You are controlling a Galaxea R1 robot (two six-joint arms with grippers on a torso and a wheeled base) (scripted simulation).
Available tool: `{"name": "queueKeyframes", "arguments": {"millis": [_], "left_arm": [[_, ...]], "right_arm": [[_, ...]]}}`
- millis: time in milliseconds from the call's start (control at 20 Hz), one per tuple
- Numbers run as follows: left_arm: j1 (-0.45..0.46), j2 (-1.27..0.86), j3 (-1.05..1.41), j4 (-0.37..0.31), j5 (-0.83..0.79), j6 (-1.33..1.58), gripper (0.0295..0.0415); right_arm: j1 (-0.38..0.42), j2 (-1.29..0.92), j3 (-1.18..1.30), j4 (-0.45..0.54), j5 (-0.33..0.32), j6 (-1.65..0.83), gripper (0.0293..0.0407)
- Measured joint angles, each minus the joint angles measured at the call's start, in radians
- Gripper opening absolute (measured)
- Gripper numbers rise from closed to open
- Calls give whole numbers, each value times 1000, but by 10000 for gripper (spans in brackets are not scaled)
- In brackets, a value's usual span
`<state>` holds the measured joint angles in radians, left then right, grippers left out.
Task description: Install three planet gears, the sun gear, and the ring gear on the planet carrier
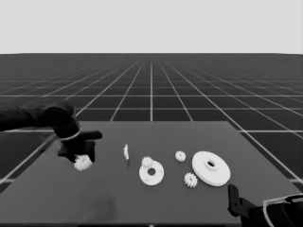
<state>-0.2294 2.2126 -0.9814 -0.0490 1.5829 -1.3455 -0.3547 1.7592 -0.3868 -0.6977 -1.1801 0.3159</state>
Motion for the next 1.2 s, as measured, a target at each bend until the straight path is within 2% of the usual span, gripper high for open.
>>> {"name": "queueKeyframes", "arguments": {"millis": [50, 150, 250, 450, 500, 550, 600, 700, 950, 1050, 1100, 1200], "left_arm": [[0, 288, -14, -3, -11, -216, 312], [1, 585, -207, -1, -15, -267, 312], [2, 678, -313, 0, -14, -244, 312], [3, 719, -369, 0, -13, -227, 312], [146, 719, -366, 174, -11, -233, 312], [269, 724, -395, 278, -13, -209, 312], [335, 731, -433, 335, -21, -180, 312], [389, 741, -481, 384, -36, -145, 312], [411, 747, -507, 407, -47, -127, 312], [412, 747, -509, 408, -47, -126, 371], [412, 747, -509, 409, -48, -126, 381], [413, 747, -509, 409, -48, -126, 384]], "right_arm": [[0, 0, 0, 0, 0, 0, 385], [0, 0, 0, 0, 0, 0, 385], [0, 0, 0, 0, 0, 0, 385], [0, 0, 0, 0, 0, 0, 385], [0, 0, 0, 0, 0, 0, 385], [0, 0, 0, 0, 0, 0, 385], [0, 0, 0, 0, 0, 0, 385], [0, 0, 0, 0, 0, 0, 385], [0, 0, 0, 0, 0, 0, 385], [0, 0, 0, 0, 0, 0, 385], [0, 0, 0, 0, 0, 0, 385], [0, 0, 0, 0, 0, 0, 385]]}}
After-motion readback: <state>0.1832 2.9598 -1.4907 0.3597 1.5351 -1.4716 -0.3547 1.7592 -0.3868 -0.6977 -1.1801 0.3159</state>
